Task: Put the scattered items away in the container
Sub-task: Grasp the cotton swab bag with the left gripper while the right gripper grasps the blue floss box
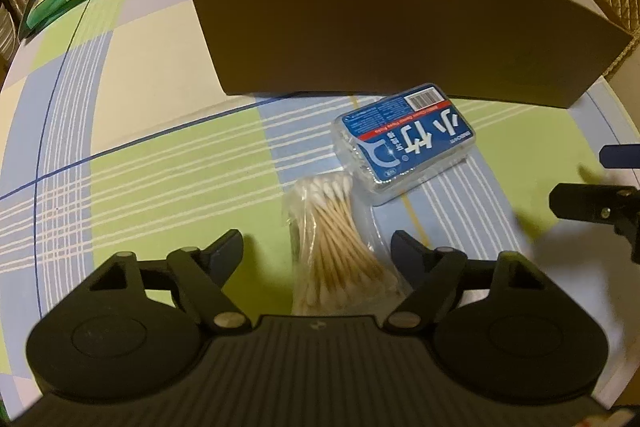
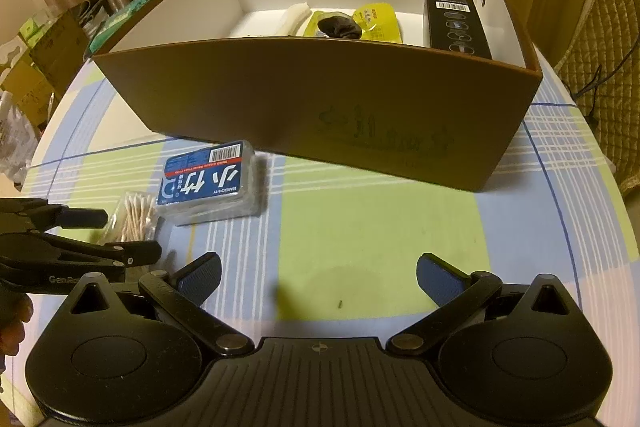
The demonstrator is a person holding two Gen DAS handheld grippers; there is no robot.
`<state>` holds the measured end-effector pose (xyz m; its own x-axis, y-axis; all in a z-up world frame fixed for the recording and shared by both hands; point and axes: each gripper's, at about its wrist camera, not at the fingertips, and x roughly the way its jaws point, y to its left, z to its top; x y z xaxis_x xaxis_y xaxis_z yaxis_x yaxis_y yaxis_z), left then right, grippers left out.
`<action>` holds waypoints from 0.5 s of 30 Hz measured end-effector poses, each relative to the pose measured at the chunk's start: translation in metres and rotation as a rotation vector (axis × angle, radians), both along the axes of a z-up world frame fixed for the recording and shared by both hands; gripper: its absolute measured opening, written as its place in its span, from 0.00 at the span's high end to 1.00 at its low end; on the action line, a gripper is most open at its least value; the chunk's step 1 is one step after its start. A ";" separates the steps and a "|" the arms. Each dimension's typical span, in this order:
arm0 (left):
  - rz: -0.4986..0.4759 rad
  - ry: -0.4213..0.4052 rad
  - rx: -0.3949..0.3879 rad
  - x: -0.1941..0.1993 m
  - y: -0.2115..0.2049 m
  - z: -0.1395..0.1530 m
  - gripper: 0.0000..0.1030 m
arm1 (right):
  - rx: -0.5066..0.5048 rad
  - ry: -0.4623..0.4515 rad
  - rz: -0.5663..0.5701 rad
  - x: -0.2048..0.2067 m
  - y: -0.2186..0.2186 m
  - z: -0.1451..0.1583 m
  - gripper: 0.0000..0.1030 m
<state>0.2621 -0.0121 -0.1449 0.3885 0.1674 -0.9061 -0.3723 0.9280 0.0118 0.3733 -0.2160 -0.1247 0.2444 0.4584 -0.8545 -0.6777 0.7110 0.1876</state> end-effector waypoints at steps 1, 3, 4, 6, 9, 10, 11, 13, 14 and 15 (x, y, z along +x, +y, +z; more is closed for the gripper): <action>-0.003 0.000 0.001 0.000 0.000 -0.001 0.29 | 0.000 0.000 0.003 0.000 0.001 0.000 0.02; -0.004 0.004 0.003 -0.001 0.003 -0.003 0.33 | 0.000 0.001 0.012 0.000 0.005 -0.001 0.02; -0.004 0.004 0.005 -0.001 0.004 -0.003 0.38 | 0.001 0.001 0.021 0.000 0.008 -0.002 0.02; -0.001 0.000 0.010 -0.003 0.008 -0.004 0.48 | 0.002 -0.001 0.041 -0.002 0.014 -0.002 0.02; 0.014 -0.010 0.022 -0.007 0.016 -0.002 0.62 | 0.007 -0.009 0.079 -0.005 0.026 -0.003 0.02; 0.025 -0.011 0.024 -0.009 0.019 -0.001 0.64 | 0.012 -0.012 0.093 -0.007 0.031 -0.003 0.02; 0.039 -0.012 0.027 -0.011 0.023 -0.001 0.65 | 0.017 -0.015 0.107 -0.009 0.035 -0.004 0.02; 0.072 -0.010 0.036 -0.015 0.032 -0.001 0.65 | 0.024 -0.022 0.136 -0.012 0.046 -0.005 0.02; 0.092 -0.008 0.041 -0.018 0.037 0.000 0.65 | 0.029 -0.024 0.149 -0.014 0.051 -0.006 0.02; 0.110 -0.007 0.043 -0.021 0.042 0.000 0.65 | 0.033 -0.025 0.160 -0.015 0.056 -0.008 0.02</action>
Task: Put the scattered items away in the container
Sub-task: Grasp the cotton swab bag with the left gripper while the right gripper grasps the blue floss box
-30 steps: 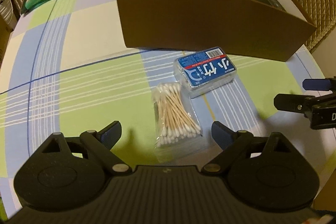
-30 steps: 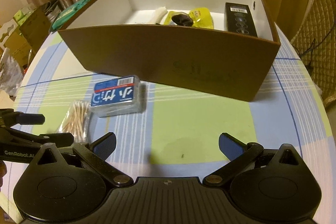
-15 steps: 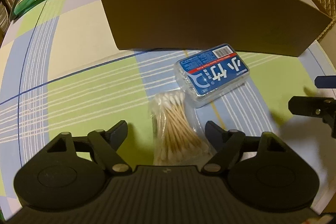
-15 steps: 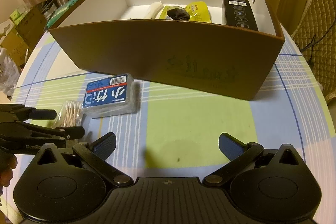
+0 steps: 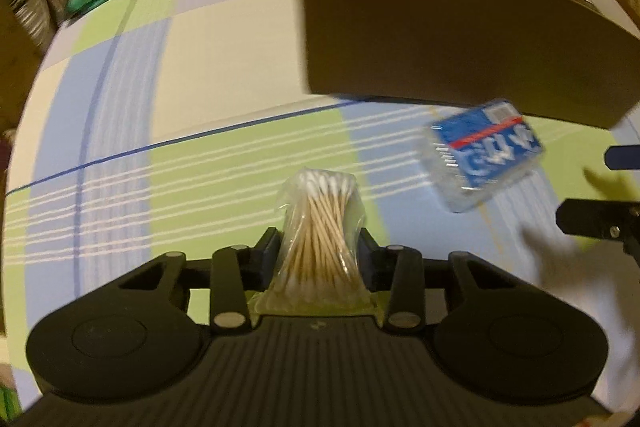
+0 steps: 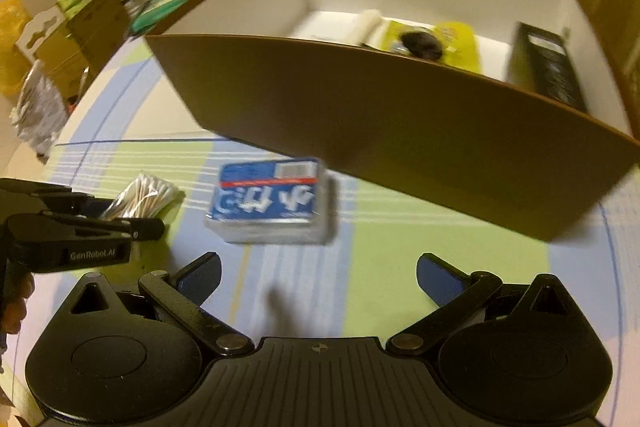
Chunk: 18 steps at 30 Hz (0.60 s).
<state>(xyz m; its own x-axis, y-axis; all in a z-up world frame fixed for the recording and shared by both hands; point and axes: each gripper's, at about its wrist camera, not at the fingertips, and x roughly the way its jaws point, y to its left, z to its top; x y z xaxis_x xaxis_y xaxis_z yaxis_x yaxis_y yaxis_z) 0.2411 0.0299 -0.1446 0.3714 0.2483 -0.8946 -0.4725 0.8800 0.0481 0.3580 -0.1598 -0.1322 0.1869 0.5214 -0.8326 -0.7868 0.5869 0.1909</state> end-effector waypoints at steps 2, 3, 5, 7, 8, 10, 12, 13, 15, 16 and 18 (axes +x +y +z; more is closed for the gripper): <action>0.038 0.002 0.002 -0.006 0.010 0.001 0.65 | 0.004 -0.001 0.019 -0.002 0.010 -0.003 0.02; 0.054 0.003 0.000 -0.009 0.014 0.001 0.65 | 0.003 -0.005 0.027 -0.003 0.016 -0.005 0.02; 0.081 0.002 -0.006 -0.015 0.022 0.001 0.65 | -0.001 -0.016 0.037 -0.003 0.027 -0.009 0.02; 0.099 0.001 -0.008 -0.019 0.027 0.002 0.65 | -0.013 -0.028 0.038 -0.003 0.037 -0.014 0.02; 0.106 0.002 -0.007 -0.020 0.028 0.002 0.65 | -0.018 -0.031 0.035 -0.002 0.042 -0.017 0.02; 0.112 0.000 -0.010 -0.022 0.029 0.003 0.65 | -0.028 -0.031 0.023 0.002 0.049 -0.022 0.02; 0.112 0.000 -0.007 -0.022 0.029 0.003 0.64 | -0.029 -0.021 0.013 0.005 0.055 -0.025 0.02; 0.111 0.000 -0.005 -0.021 0.030 0.003 0.64 | -0.032 -0.016 0.009 0.006 0.059 -0.027 0.02; 0.112 -0.002 -0.006 -0.019 0.030 0.002 0.64 | -0.046 -0.010 0.019 0.007 0.066 -0.031 0.02; 0.113 -0.002 -0.006 -0.019 0.031 0.002 0.63 | -0.053 -0.018 0.024 0.007 0.069 -0.032 0.02; 0.115 -0.004 -0.008 -0.018 0.032 0.002 0.63 | -0.068 -0.042 0.034 0.005 0.075 -0.034 0.02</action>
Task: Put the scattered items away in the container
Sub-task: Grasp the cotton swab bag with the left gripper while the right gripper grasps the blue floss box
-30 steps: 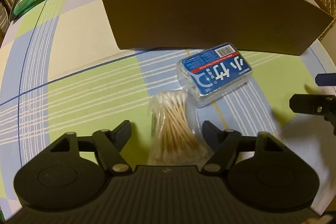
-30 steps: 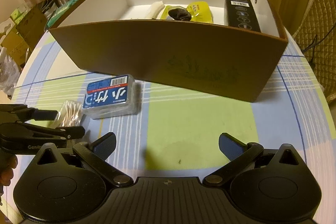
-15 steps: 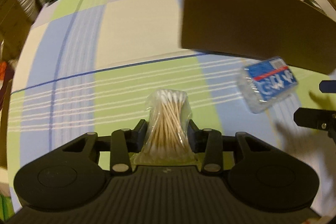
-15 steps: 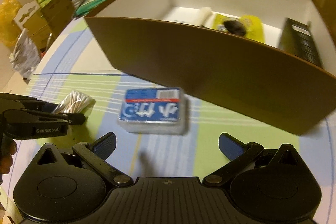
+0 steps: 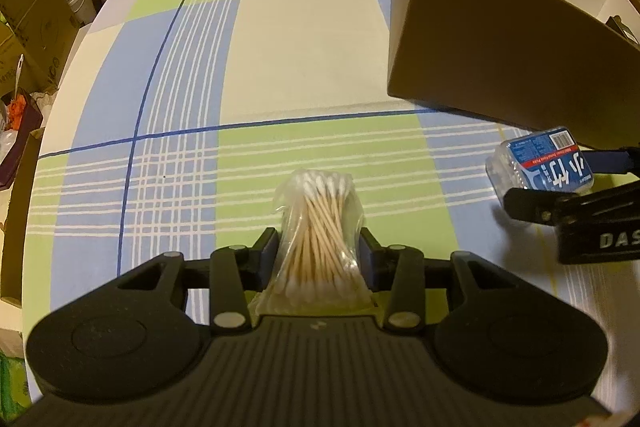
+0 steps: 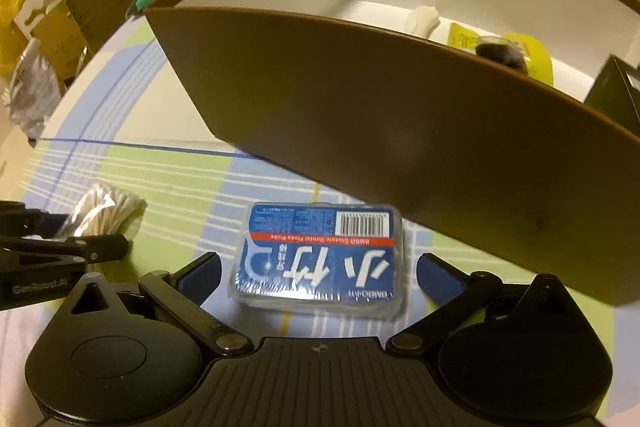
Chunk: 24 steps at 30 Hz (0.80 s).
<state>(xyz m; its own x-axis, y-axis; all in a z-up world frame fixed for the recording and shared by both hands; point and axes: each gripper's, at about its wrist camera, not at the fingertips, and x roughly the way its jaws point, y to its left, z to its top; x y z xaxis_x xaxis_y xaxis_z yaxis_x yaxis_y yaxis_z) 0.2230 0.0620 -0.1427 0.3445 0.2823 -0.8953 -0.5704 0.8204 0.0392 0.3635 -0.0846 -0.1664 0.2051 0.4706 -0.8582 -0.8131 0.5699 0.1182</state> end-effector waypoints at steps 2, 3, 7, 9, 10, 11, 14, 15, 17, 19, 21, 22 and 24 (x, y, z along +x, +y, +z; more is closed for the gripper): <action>-0.001 -0.001 0.001 0.001 0.001 0.000 0.63 | -0.010 -0.015 0.005 0.000 0.004 -0.002 0.02; -0.002 -0.001 0.002 0.002 0.001 -0.001 0.63 | -0.012 -0.017 0.009 -0.001 0.006 -0.003 0.06; -0.003 -0.004 0.003 0.003 0.001 -0.001 0.63 | -0.020 -0.031 0.032 -0.003 0.009 -0.003 0.17; -0.005 -0.005 0.004 0.003 0.001 -0.001 0.63 | -0.018 -0.035 0.044 -0.005 0.007 -0.004 0.17; -0.005 -0.006 0.003 0.003 0.001 -0.001 0.63 | -0.017 -0.032 0.045 -0.005 0.006 -0.004 0.17; -0.005 -0.007 0.003 0.004 0.002 -0.001 0.63 | -0.016 -0.029 0.046 -0.005 0.004 -0.004 0.17; -0.005 -0.008 0.002 0.004 0.002 -0.001 0.63 | -0.017 -0.029 0.050 -0.006 -0.001 -0.004 0.17; -0.006 -0.008 0.003 0.004 0.002 -0.001 0.63 | -0.018 -0.027 0.050 -0.007 -0.003 -0.004 0.17; -0.010 -0.008 0.005 0.004 0.001 -0.001 0.63 | -0.019 -0.023 0.050 -0.007 -0.007 -0.004 0.17; -0.017 -0.008 0.004 0.005 0.000 -0.001 0.63 | -0.021 -0.021 0.052 -0.008 -0.012 -0.003 0.17; -0.030 -0.007 0.003 0.005 -0.003 -0.001 0.63 | -0.021 -0.016 0.057 -0.009 -0.021 -0.002 0.17; -0.038 -0.006 0.002 0.006 -0.005 -0.001 0.63 | -0.020 -0.013 0.061 -0.010 -0.025 -0.002 0.17; -0.054 -0.005 0.000 0.006 -0.011 -0.001 0.63 | -0.021 -0.010 0.068 -0.012 -0.035 -0.001 0.17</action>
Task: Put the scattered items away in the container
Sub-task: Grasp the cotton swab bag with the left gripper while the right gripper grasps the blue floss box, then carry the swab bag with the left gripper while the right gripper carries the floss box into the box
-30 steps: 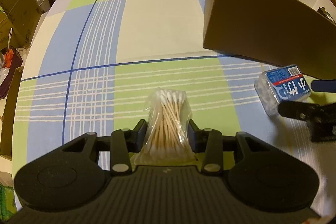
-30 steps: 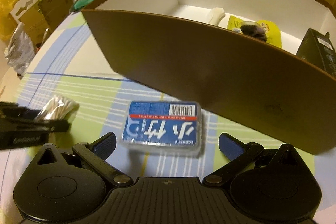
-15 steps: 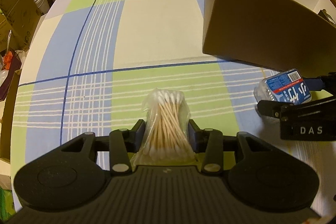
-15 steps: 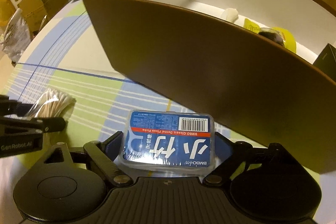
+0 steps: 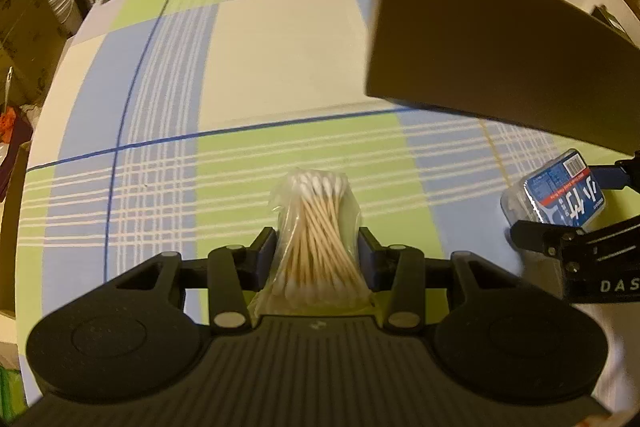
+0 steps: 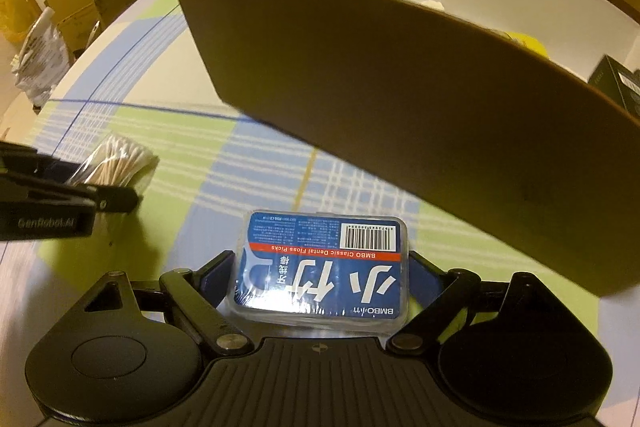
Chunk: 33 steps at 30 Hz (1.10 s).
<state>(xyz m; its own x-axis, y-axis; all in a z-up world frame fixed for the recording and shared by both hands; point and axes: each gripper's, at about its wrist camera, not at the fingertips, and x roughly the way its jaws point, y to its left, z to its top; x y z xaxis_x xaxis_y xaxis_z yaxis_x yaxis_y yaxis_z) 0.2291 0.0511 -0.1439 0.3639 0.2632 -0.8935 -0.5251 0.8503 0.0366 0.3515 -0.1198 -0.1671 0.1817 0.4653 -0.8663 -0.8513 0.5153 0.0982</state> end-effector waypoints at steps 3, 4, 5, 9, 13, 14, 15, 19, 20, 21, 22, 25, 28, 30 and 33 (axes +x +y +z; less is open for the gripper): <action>-0.030 0.000 -0.007 -0.001 -0.011 0.000 0.63 | -0.003 -0.001 -0.006 -0.003 -0.017 0.001 0.17; -0.046 0.001 -0.008 -0.001 -0.016 0.000 0.63 | -0.004 -0.002 -0.010 -0.003 -0.022 0.002 0.17; -0.063 0.001 -0.012 -0.001 -0.021 0.000 0.63 | -0.004 -0.003 -0.015 -0.004 -0.029 0.002 0.17; -0.135 0.002 -0.023 -0.002 -0.046 -0.001 0.64 | -0.007 -0.006 -0.037 -0.006 -0.051 0.004 0.17; -0.194 -0.002 -0.043 -0.002 -0.071 -0.001 0.64 | -0.011 -0.008 -0.061 -0.008 -0.069 0.006 0.17; -0.208 -0.001 -0.044 -0.002 -0.078 -0.001 0.64 | -0.012 -0.009 -0.067 -0.009 -0.073 0.006 0.17; -0.221 0.000 -0.044 -0.001 -0.083 -0.001 0.64 | -0.013 -0.008 -0.071 -0.008 -0.076 0.007 0.17; -0.246 0.006 -0.035 0.004 -0.095 -0.002 0.58 | -0.013 -0.007 -0.080 -0.010 -0.083 0.007 0.17; -0.247 0.008 -0.033 0.006 -0.096 -0.003 0.57 | -0.010 -0.007 -0.085 -0.010 -0.083 0.007 0.17; -0.249 0.009 -0.033 0.007 -0.097 -0.003 0.57 | -0.008 -0.007 -0.090 -0.009 -0.082 0.007 0.16; -0.250 0.009 -0.034 0.008 -0.097 -0.002 0.57 | -0.008 -0.006 -0.097 -0.009 -0.082 0.007 0.15; -0.249 0.010 -0.033 0.010 -0.097 -0.003 0.58 | -0.007 -0.001 -0.114 -0.008 -0.081 0.007 0.10; -0.240 0.007 -0.037 0.010 -0.095 -0.001 0.65 | -0.006 -0.005 -0.110 -0.009 -0.082 0.007 0.13; -0.234 0.004 -0.039 0.009 -0.093 -0.001 0.71 | -0.012 -0.021 -0.105 -0.011 -0.082 0.009 0.18; -0.225 0.002 -0.046 0.008 -0.091 0.000 0.75 | -0.017 -0.020 -0.110 -0.011 -0.083 0.009 0.18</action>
<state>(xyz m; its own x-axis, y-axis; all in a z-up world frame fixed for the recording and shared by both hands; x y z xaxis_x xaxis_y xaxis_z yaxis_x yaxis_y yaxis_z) 0.2366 -0.0399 -0.1441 0.4075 0.1345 -0.9032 -0.3217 0.9468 -0.0042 0.3409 -0.2026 -0.1581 0.2480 0.4266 -0.8698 -0.7914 0.6071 0.0722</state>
